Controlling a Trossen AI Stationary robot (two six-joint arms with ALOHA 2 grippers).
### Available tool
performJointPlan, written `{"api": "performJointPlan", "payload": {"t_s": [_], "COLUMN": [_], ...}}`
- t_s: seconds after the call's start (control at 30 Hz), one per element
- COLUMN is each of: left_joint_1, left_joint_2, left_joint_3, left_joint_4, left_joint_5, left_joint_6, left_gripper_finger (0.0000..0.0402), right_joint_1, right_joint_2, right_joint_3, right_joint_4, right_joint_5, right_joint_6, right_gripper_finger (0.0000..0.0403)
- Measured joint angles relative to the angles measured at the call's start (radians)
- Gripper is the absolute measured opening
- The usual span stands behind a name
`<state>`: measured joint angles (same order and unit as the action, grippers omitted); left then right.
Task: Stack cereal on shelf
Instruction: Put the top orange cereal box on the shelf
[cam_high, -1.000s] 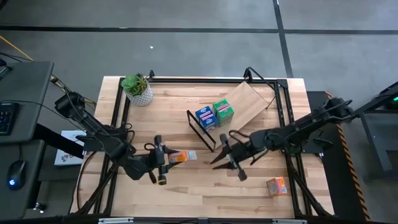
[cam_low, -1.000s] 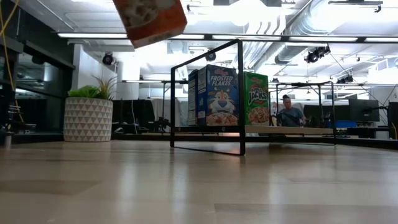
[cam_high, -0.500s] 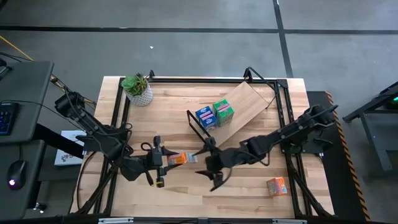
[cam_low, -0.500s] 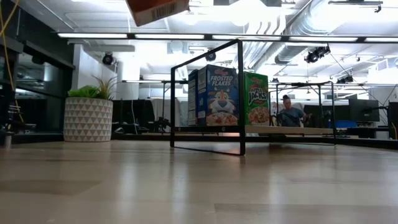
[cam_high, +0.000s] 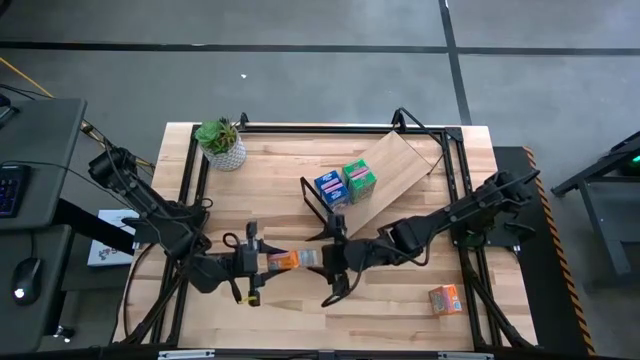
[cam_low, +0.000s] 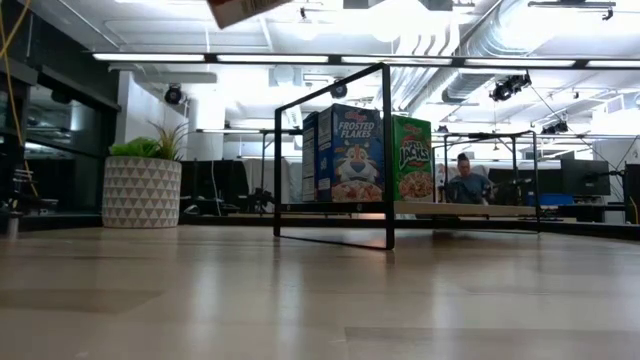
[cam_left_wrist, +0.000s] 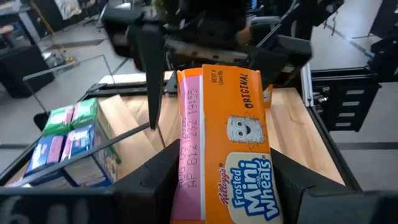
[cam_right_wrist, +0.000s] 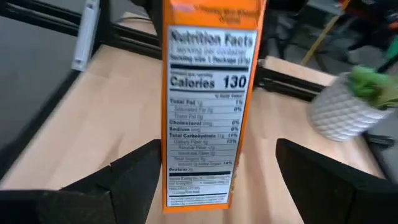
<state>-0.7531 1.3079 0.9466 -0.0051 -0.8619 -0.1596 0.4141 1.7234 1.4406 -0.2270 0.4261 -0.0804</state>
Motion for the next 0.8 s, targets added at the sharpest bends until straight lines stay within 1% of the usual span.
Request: {"api": "performJointPlan", "payload": {"t_s": [0.13, 0.17, 0.4, 0.53, 0.67, 0.8], "left_joint_1": [-0.001, -0.001, 0.007, 0.022, 0.035, 0.039], "left_joint_2": [0.003, 0.003, 0.020, 0.053, 0.075, 0.076], "left_joint_3": [0.000, 0.000, 0.000, 0.000, 0.000, 0.000], "left_joint_4": [0.047, 0.057, 0.100, 0.184, 0.248, 0.251], "left_joint_5": [0.007, 0.006, 0.005, 0.003, 0.003, 0.003], "left_joint_6": [0.046, 0.052, 0.083, 0.145, 0.192, 0.204], "left_gripper_finger": [0.0161, 0.0161, 0.0161, 0.0161, 0.0161, 0.0161], "right_joint_1": [-0.010, -0.011, -0.011, -0.011, -0.011, -0.011], "right_joint_2": [0.000, 0.000, 0.000, 0.000, 0.000, 0.000], "right_joint_3": [0.000, 0.000, -0.001, -0.001, -0.002, -0.002], "right_joint_4": [0.005, 0.004, 0.007, 0.007, 0.007, 0.004], "right_joint_5": [-0.111, -0.124, -0.142, -0.172, -0.170, -0.168], "right_joint_6": [0.038, 0.039, 0.037, 0.078, 0.085, 0.107], "right_gripper_finger": [0.0307, 0.0307, 0.0307, 0.0307, 0.0307, 0.0307]}}
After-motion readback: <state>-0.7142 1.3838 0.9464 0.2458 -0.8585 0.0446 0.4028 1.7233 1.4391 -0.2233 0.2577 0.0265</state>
